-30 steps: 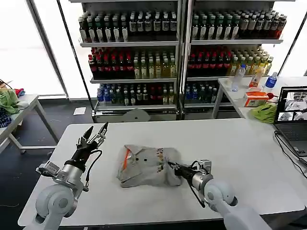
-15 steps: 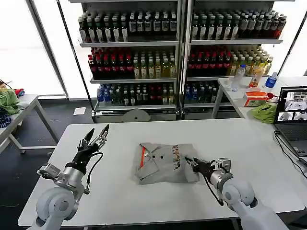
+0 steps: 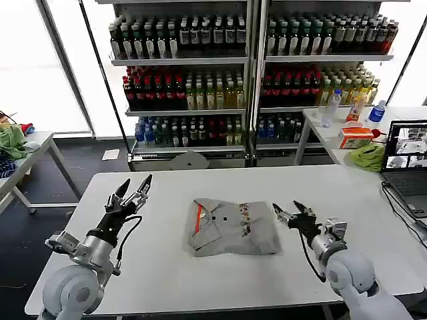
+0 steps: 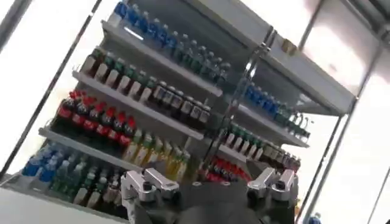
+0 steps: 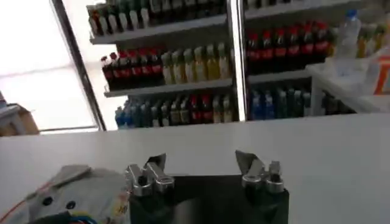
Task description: Fold and organize the clothes.
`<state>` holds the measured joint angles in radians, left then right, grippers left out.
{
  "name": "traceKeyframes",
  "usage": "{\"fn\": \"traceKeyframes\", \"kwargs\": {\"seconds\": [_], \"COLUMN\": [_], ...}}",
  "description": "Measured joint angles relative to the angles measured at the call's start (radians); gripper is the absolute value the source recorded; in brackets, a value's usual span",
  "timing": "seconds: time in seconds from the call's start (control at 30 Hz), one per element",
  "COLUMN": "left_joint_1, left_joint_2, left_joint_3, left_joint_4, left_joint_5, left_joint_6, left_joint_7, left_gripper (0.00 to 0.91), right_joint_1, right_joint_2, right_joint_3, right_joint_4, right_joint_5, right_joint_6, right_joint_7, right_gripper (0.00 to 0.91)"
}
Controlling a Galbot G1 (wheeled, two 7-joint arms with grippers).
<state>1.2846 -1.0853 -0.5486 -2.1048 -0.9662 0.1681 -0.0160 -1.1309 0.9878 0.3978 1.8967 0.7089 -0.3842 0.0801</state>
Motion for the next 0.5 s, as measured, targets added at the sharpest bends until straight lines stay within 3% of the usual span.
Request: {"fn": "traceKeyframes", "kwargs": {"seconds": [0.3,0.5], "left_joint_1": [0.13,0.221], "left_joint_2": [-0.021,-0.074], "left_joint_3": [-0.039,-0.08], "left_joint_4": [-0.041,-0.058], "left_joint_5": [0.235,0.397], "left_joint_6": [-0.013,-0.055], "left_joint_7": [0.041,0.075], "left_gripper": [0.907,0.907], "right_joint_1": [-0.203,-0.353], "right_joint_2": [0.045,0.097], "right_joint_3": [0.147,0.184], "right_joint_4": [0.141,0.197], "right_joint_5": [-0.185,-0.281], "right_joint_6": [0.222,0.352], "right_joint_7": [-0.028,-0.059], "right_gripper": [0.907,0.907]}}
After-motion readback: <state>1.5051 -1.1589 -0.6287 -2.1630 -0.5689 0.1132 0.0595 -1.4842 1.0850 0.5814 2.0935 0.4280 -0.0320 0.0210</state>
